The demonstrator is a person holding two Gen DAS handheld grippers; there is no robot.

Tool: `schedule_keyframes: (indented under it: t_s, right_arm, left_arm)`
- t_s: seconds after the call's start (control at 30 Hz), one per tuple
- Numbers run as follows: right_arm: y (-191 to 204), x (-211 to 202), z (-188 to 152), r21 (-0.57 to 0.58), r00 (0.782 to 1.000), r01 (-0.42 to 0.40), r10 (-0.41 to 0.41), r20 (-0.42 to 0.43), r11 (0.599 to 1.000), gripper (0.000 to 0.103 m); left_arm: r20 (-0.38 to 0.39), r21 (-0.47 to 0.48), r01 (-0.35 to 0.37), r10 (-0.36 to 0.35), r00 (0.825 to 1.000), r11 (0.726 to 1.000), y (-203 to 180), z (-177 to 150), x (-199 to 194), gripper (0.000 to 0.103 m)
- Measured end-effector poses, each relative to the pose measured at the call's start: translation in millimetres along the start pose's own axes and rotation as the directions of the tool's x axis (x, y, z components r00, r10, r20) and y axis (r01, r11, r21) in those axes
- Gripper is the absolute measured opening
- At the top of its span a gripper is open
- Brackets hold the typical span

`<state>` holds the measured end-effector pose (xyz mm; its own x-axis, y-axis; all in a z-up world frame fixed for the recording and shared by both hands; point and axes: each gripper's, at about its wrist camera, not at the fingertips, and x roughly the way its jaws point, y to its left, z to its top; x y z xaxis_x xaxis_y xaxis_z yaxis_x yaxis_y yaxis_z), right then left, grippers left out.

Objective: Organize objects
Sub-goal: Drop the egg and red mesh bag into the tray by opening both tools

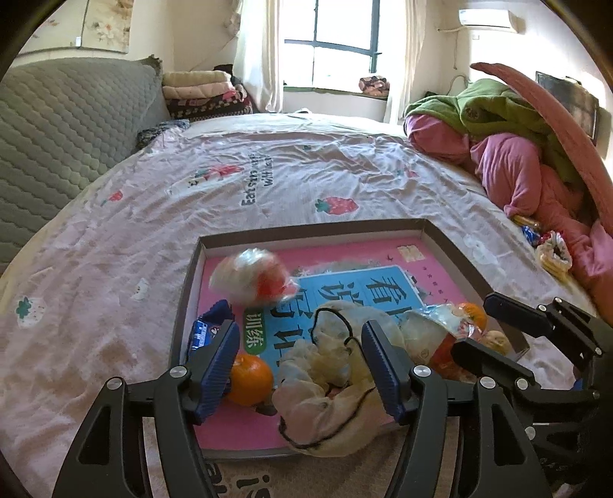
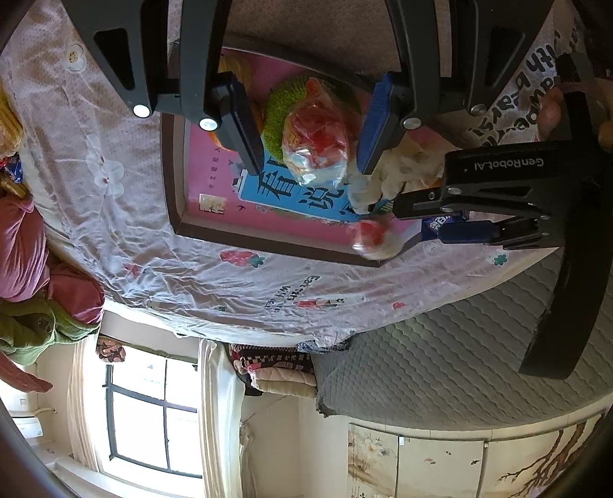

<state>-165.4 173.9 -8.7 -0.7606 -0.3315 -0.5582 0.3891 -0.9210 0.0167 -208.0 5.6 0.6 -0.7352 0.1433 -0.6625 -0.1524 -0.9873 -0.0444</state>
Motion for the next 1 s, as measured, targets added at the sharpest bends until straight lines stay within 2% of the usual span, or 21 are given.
schedule_keyframes:
  t_s: [0.3, 0.37, 0.53, 0.67, 0.87, 1.0]
  right_arm:
    - [2, -9, 6, 0.006, 1.000, -0.002, 0.002, 0.019, 1.000, 0.051]
    - [2, -10, 7, 0.015, 1.000, 0.005, -0.005, 0.020, 1.000, 0.056]
    - [-3, -15, 10, 0.047, 1.000, 0.016, -0.017, 0.023, 0.999, 0.059]
    - [-8, -21, 13, 0.069, 0.999, 0.026, -0.028, 0.032, 0.997, 0.072]
    - [-6, -33, 17, 0.072, 0.997, 0.043, -0.048, 0.065, 0.996, 0.074]
    - [4, -47, 18, 0.039, 0.994, 0.057, -0.061, 0.094, 0.998, 0.081]
  left_arm:
    - [0.029, -0.007, -0.017, 0.017, 0.999, 1.000, -3, 3, -20, 0.076]
    - [0.033, -0.007, -0.020, 0.020, 0.999, 1.000, -4, 3, -23, 0.077]
    - [0.040, -0.007, -0.048, 0.048, 0.998, 0.999, -5, 4, -31, 0.077]
    - [0.041, 0.000, -0.066, 0.066, 0.997, 0.998, -7, 2, -37, 0.078]
    - [0.054, 0.003, -0.085, 0.084, 0.995, 0.996, -10, -1, -50, 0.078]
    - [0.057, 0.009, -0.094, 0.093, 0.994, 0.996, -12, -3, -57, 0.078]
